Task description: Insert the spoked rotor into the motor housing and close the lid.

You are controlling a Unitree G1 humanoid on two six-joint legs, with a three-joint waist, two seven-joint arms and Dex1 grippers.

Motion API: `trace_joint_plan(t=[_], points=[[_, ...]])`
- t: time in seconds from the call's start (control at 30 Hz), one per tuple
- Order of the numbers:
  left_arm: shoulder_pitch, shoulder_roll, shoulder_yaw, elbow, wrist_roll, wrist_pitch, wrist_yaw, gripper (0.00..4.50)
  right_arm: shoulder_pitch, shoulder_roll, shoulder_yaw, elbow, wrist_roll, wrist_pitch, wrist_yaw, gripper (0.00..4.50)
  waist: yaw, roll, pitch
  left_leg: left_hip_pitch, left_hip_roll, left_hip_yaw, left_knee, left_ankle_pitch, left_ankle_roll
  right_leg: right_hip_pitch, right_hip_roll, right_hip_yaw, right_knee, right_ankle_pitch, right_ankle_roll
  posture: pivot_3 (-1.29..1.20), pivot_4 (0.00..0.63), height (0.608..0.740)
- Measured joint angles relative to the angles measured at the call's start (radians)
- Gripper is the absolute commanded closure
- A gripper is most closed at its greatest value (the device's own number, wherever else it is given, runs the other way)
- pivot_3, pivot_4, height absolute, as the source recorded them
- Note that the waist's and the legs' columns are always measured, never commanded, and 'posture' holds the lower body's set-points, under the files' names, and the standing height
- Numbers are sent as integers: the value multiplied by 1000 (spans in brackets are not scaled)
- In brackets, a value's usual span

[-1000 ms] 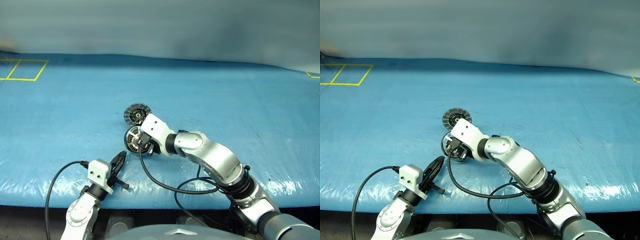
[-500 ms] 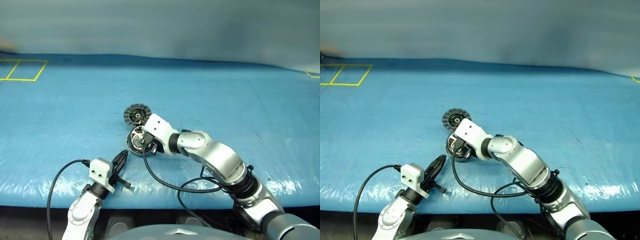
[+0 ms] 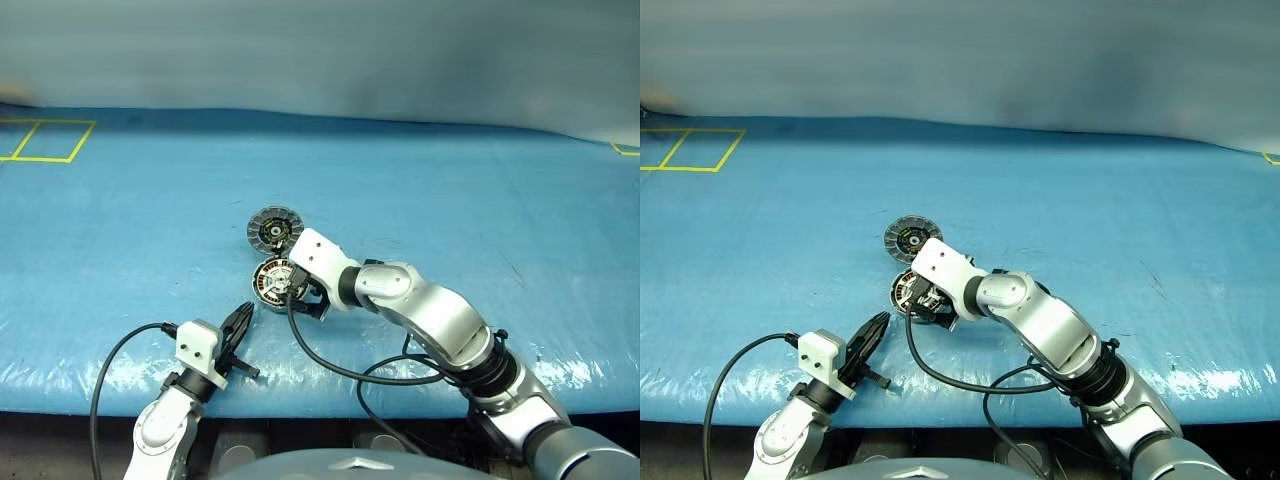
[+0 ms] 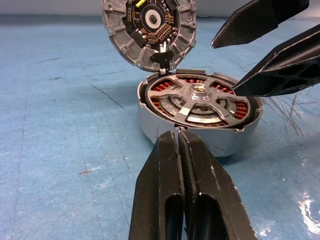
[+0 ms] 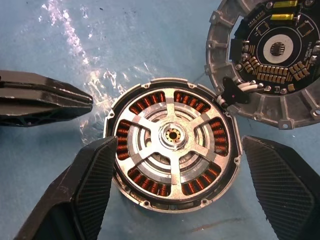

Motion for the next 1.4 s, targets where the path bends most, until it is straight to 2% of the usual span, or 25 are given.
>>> trace_joint_plan(t=[0.33, 0.37, 1.1, 1.3, 1.4], points=[[4, -8, 1, 0, 0, -3, 7, 4397, 164, 187, -108, 26, 2, -91, -121, 4315, 0, 0, 0, 0, 0, 0, 0, 0, 0, 0, 0, 0, 0, 0, 0, 0, 150, 740], [4, -8, 1, 0, 0, -3, 7, 4397, 169, 192, -106, 33, -2, -97, -128, 4461, -1, 0, 0, 0, 0, 0, 0, 0, 0, 0, 0, 0, 0, 0, 0, 0, 150, 740], [-5, 24, 15, 0, 0, 10, 8, 4397, 216, 197, -69, 113, -36, -152, -153, 4461, 0, 0, 0, 0, 0, 0, 0, 0, 0, 0, 0, 0, 0, 0, 0, 0, 150, 740], [-52, 41, 48, -3, -39, 128, 16, 4397, 241, 189, -72, 114, -37, -196, -139, 4461, 1, 0, -1, 0, 0, 0, 0, 0, 0, 0, 0, 0, 0, 0, 0, 0, 150, 740], [-108, 71, 107, -6, -114, 202, 5, 4397, 290, 168, -78, 91, -33, -266, -111, 4461, 1, 0, -1, 0, 0, 0, 0, 0, 0, 0, 0, 0, 0, 0, 0, 0, 150, 740]])
